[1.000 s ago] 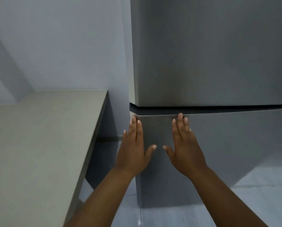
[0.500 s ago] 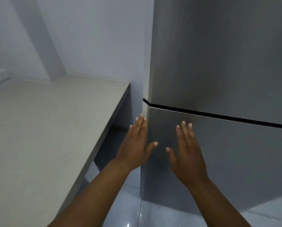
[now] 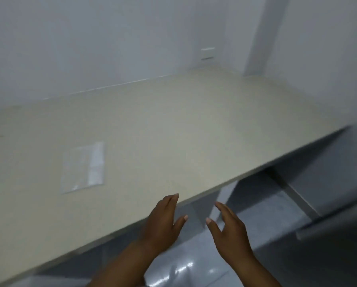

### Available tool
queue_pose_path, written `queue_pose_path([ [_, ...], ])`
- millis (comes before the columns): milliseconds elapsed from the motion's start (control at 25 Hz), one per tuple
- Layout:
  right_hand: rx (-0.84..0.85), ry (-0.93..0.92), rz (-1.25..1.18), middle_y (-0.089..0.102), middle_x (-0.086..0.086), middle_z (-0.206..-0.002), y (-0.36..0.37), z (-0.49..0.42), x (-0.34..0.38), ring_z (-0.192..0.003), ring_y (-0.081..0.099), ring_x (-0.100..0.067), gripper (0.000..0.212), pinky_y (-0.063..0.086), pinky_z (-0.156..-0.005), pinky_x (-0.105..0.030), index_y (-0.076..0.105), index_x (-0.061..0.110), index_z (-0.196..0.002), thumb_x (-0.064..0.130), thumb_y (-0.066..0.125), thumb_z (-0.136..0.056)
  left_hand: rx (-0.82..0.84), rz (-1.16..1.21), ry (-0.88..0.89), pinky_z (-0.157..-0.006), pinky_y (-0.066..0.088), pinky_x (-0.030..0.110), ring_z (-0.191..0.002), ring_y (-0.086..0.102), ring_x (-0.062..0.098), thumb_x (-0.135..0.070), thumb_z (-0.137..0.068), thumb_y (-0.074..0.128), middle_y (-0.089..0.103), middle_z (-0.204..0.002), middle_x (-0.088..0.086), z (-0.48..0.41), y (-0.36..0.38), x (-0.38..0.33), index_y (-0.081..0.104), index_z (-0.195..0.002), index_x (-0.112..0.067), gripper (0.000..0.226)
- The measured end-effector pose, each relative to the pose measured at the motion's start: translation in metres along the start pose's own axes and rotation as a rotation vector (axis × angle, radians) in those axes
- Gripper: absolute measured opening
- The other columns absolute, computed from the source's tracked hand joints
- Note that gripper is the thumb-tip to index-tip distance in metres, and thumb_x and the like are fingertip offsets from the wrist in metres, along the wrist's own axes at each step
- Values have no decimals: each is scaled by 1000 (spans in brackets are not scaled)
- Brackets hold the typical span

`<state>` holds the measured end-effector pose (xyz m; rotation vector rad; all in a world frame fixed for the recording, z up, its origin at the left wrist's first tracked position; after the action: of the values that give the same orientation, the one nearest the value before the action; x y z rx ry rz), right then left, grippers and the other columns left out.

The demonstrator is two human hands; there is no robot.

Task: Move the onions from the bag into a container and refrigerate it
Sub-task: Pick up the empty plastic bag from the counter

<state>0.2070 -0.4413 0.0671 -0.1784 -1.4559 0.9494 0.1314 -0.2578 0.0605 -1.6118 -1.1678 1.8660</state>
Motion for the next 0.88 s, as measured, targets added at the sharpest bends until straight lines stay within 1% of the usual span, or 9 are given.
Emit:
queue_pose_path([
  [120, 219, -67, 9, 50, 7, -141, 79, -22, 51, -123, 51, -14, 52, 43, -104, -31, 47, 25, -138, 34, 64, -90, -157, 30, -284, -106, 28, 16, -136, 39, 10, -46, -93, 52, 43, -148, -4, 37, -49, 92, 35, -147, -17, 64],
  [280, 402, -70, -30, 57, 6, -135, 178, -54, 120, -111, 56, -8, 46, 41, -91, -19, 55, 21, -133, 28, 67, -88, -296, 100, -584, -105, 43, 35, -132, 46, 16, -46, -93, 52, 48, -143, -1, 70, -107, 197, 39, -144, -17, 60],
  [360, 436, -66, -13, 61, 3, -130, 217, -75, 149, -106, 55, -5, 44, 38, -90, -18, 57, 18, -130, 28, 66, -89, -353, 110, -691, -102, 46, 38, -129, 50, 19, -44, -92, 54, 50, -141, 2, 72, -133, 237, 43, -141, -16, 58],
  [440, 457, -45, 33, 63, -1, -126, 261, -100, 180, -103, 55, -10, 41, 38, -91, -22, 58, 16, -127, 29, 64, -89, -386, 131, -791, -101, 46, 40, -127, 50, 21, -42, -92, 55, 51, -140, 3, 67, -156, 281, 46, -139, -16, 54],
  [560, 439, -2, 84, 63, -4, -123, 310, -137, 216, -110, 57, -20, 43, 38, -91, -24, 57, 12, -128, 31, 62, -89, -372, 151, -883, -103, 44, 41, -129, 47, 25, -39, -92, 55, 49, -139, 7, 43, -180, 333, 47, -138, -14, 53],
  [680, 421, 34, 108, 62, -1, -113, 346, -167, 234, -105, 55, -19, 46, 37, -87, -24, 54, 12, -131, 31, 59, -89, -332, 193, -929, -103, 42, 40, -128, 46, 29, -36, -92, 55, 47, -140, 11, 14, -190, 368, 47, -137, -11, 53],
  [760, 406, 62, 133, 61, 2, -98, 358, -181, 237, -96, 52, -19, 33, 37, -84, -25, 60, 16, -118, 29, 58, -88, -338, 269, -967, -103, 41, 38, -127, 48, 30, -35, -92, 55, 48, -138, 13, 1, -190, 380, 47, -137, -10, 52],
  [840, 399, 83, 184, 54, 5, -84, 366, -190, 238, -87, 48, -19, 5, 35, -78, -26, 56, 23, -88, 28, 56, -87, -375, 345, -1016, -102, 40, 35, -124, 51, 30, -32, -92, 56, 54, -134, 14, -6, -189, 388, 49, -135, -9, 50],
  [880, 400, 104, 189, 52, 4, -83, 368, -191, 237, -84, 47, -19, 9, 36, -76, -26, 50, 23, -81, 29, 56, -85, -394, 388, -1044, -101, 41, 33, -123, 53, 29, -30, -91, 58, 58, -132, 14, -7, -188, 391, 51, -134, -9, 48],
])
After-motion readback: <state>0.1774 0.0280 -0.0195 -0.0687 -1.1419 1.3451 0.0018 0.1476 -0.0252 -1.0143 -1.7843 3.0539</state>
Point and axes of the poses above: each hand's wrist, its own z-axis away from the middle knuckle, its own y-axis out of the palm, x = y × z, the point moved 5 cm from there along -z, towards the middle knuckle
